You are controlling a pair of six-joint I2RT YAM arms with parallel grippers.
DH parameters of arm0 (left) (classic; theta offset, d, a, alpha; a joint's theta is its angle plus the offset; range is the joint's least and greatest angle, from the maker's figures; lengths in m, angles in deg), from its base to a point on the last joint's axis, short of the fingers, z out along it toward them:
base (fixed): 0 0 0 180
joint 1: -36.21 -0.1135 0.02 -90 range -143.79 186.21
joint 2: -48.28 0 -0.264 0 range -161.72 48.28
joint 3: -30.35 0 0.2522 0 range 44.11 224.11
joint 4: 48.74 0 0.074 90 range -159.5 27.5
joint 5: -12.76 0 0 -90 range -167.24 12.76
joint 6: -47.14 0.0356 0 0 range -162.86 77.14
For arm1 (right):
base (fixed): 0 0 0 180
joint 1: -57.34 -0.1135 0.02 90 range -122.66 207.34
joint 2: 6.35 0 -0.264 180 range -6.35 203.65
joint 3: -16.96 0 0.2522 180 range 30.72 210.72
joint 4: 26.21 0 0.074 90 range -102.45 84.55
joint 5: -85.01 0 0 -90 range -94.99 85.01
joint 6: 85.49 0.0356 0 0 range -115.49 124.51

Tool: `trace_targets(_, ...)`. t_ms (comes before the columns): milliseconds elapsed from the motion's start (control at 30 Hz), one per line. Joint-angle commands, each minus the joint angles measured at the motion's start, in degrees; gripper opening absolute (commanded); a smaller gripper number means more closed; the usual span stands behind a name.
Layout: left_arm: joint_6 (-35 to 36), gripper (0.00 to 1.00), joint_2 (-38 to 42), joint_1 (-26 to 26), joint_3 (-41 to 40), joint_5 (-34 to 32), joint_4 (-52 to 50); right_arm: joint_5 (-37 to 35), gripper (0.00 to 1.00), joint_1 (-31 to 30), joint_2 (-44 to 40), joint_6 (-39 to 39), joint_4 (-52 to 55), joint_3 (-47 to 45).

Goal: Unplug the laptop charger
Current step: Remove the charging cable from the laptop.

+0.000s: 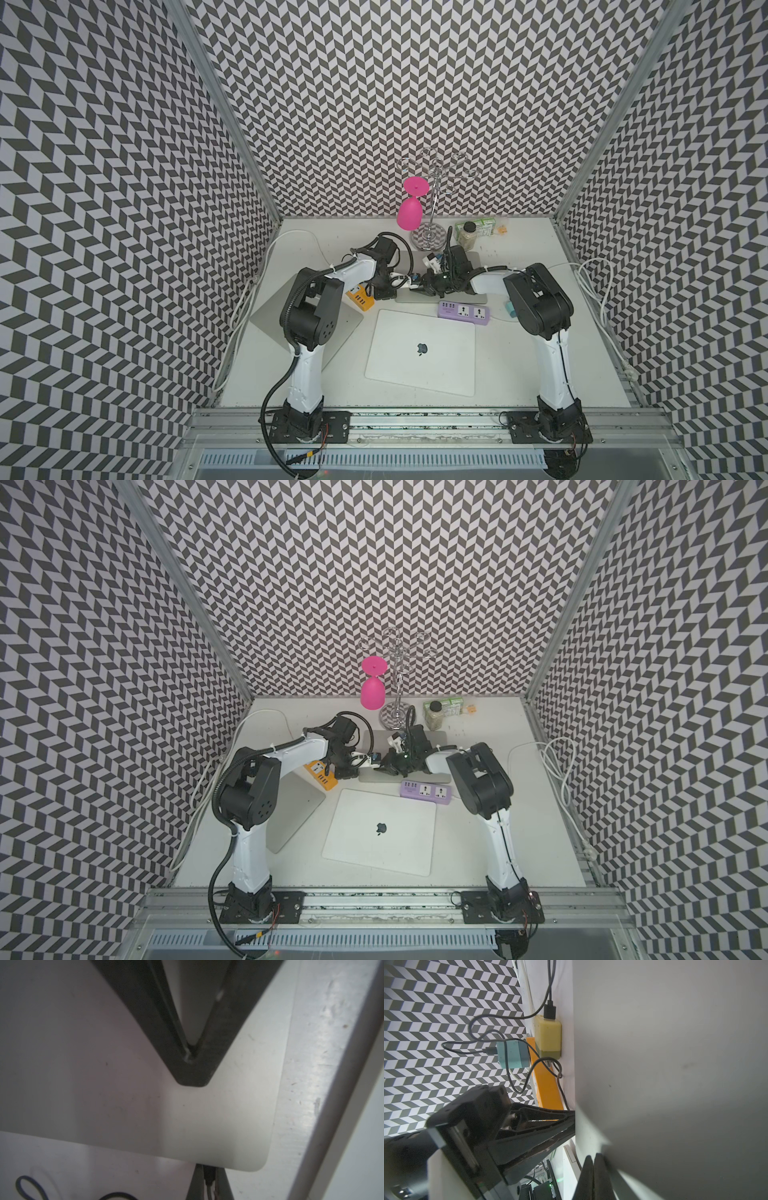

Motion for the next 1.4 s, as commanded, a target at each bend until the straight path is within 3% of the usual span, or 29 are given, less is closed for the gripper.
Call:
trace_targets(0,1.43,0.0,-0.49,0.33,-1.13,-3.4,6.8,-3.67,0.0,0.51,2.98,-0.97,4.55,-1.37)
trace_targets(200,-7.32,0.0,-2.21,-0.23,3.61,-2.7,3.12,-4.02,0.0,0.62,3.06,-0.55,4.01,-1.72)
trace_targets(400,0.15,0.0,1.37,0.57,-2.32,-5.06,8.16,-4.46,0.0,0.64,2.81,-1.42,5.04,-1.31)
trace_targets(600,-2.75,0.0,1.4,0.09,-1.2,-4.57,7.85,-4.55,0.0,0.69,2.9,-0.99,4.38,-1.58)
trace_targets(833,3.88,0.0,3.06,0.16,-4.25,-4.48,10.68,-4.81,0.0,0.75,3.05,-1.34,4.75,-1.59)
trace_targets(1000,-2.47,0.0,1.02,-0.14,-1.16,-6.28,8.17,-4.83,0.0,0.7,3.11,-1.55,4.82,-1.48)
trace_targets(1100,-6.37,0.0,0.33,-1.05,1.15,-3.62,6.15,-4.73,0.0,0.71,3.06,-1.62,4.73,-1.59)
trace_targets(1367,2.74,0.0,2.69,-0.54,-3.47,-5.27,7.84,-5.05,0.0,0.76,3.32,-2.09,4.82,-1.4)
